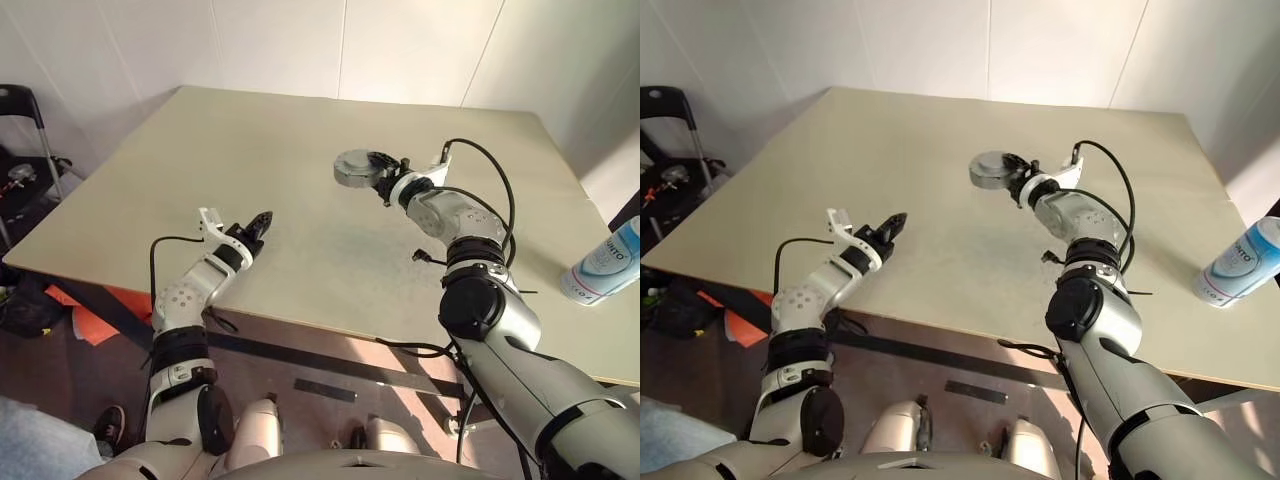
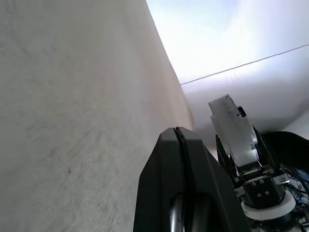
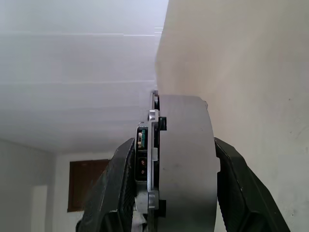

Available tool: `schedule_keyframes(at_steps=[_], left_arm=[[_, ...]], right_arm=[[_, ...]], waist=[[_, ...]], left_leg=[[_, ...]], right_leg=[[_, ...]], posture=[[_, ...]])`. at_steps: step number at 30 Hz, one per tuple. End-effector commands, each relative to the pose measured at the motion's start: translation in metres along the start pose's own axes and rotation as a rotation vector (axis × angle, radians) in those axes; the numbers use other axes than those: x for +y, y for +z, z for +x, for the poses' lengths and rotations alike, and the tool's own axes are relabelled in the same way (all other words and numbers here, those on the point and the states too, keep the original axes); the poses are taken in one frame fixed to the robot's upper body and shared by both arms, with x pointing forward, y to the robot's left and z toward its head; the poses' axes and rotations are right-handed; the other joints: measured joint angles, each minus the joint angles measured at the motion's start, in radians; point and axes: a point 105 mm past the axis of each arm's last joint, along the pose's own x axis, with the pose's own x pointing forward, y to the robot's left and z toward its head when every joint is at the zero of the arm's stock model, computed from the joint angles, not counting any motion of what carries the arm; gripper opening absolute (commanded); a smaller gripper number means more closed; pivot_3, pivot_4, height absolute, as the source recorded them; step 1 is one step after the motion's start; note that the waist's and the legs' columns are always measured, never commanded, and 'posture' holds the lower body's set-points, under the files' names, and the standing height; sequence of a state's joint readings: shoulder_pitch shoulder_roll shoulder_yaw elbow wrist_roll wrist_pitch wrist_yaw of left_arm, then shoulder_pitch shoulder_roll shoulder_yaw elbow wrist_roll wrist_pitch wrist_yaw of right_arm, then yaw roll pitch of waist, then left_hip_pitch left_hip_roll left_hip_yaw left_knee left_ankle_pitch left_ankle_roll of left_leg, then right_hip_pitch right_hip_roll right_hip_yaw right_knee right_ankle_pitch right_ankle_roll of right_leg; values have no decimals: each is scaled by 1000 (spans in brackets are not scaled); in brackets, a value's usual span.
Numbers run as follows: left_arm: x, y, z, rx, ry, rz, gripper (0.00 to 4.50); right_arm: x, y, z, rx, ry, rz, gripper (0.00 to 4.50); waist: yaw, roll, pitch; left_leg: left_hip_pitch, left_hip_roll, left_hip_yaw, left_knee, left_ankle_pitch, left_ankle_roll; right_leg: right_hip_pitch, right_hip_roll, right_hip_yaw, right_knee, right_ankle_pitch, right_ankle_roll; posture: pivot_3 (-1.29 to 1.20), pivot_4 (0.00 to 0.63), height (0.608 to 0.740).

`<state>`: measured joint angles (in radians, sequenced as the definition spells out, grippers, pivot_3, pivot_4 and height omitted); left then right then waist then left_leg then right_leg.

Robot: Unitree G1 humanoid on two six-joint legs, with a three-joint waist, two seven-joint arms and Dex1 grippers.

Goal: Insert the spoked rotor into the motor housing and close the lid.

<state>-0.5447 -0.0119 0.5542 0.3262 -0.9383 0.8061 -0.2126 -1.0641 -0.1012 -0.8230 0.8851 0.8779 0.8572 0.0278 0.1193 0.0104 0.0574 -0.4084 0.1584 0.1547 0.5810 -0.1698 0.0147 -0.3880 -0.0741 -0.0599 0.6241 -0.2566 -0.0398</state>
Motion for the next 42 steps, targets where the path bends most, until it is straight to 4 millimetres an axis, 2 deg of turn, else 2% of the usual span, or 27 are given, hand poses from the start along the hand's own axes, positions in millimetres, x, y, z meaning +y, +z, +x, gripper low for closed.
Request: schedule_keyframes(at_steps=[1,3,7,10,17,25,32,35,38,39,42], left_arm=[[-20,7,7,-23,-82,-15,972],[-27,5,7,-9,-109,-18,1662],[-31,-1,7,35,-143,-59,3007],[-44,-11,2,101,-235,-133,4050],[-47,-17,0,142,-276,-191,4050],[-49,-23,7,164,-287,-209,4050],[-43,-28,15,180,-256,-200,4050],[-42,-29,16,176,-254,-195,3434],[-42,-30,16,175,-257,-193,2458],[-42,-30,16,176,-257,-192,2329],[-41,-31,16,179,-252,-191,2327]], right_arm=[[30,-21,2,97,106,-108,2210],[25,-32,1,139,107,-112,2210],[31,-59,-6,267,168,-164,2210],[32,-70,-7,301,181,-180,2210],[38,-75,-7,308,209,-184,2210],[39,-79,-9,318,220,-201,2210],[38,-81,-9,319,217,-211,2210],[36,-81,-9,317,208,-216,2210],[35,-80,-10,316,201,-219,2210],[35,-80,-10,317,201,-220,2210],[35,-81,-9,318,200,-223,2210]], waist=[[0,0,0],[4,0,0],[12,-1,1],[12,-1,1],[10,-2,1],[9,-2,1],[8,-2,1],[9,-2,1],[9,-2,1],[9,-2,1],[8,-2,1]], left_leg=[[0,0,0,0,0,0],[1,0,0,0,0,0],[-1,0,0,0,0,1],[-1,0,-1,0,0,0],[4,0,-1,-1,2,-4],[3,0,-2,-1,3,-7],[3,0,-2,-2,3,-7],[3,0,-2,-2,3,-7],[3,0,-2,-2,3,-7],[3,0,-2,-2,3,-7],[4,0,-2,-2,3,-7]], right_leg=[[0,0,0,0,0,0],[1,0,0,0,0,0],[1,0,-1,0,0,0],[1,0,-1,0,1,1],[4,0,-1,0,1,1],[4,0,-1,-1,2,4],[4,0,-1,-1,2,4],[4,0,-1,-1,2,4],[4,0,-1,-1,3,4],[4,0,-1,-1,3,4],[4,0,-1,-1,3,4]], posture=[[0,0,740],[0,0,740],[0,0,740],[0,0,740],[0,0,740],[0,0,740],[0,0,740],[0,0,740],[0,0,740],[0,0,740],[0,0,740]])
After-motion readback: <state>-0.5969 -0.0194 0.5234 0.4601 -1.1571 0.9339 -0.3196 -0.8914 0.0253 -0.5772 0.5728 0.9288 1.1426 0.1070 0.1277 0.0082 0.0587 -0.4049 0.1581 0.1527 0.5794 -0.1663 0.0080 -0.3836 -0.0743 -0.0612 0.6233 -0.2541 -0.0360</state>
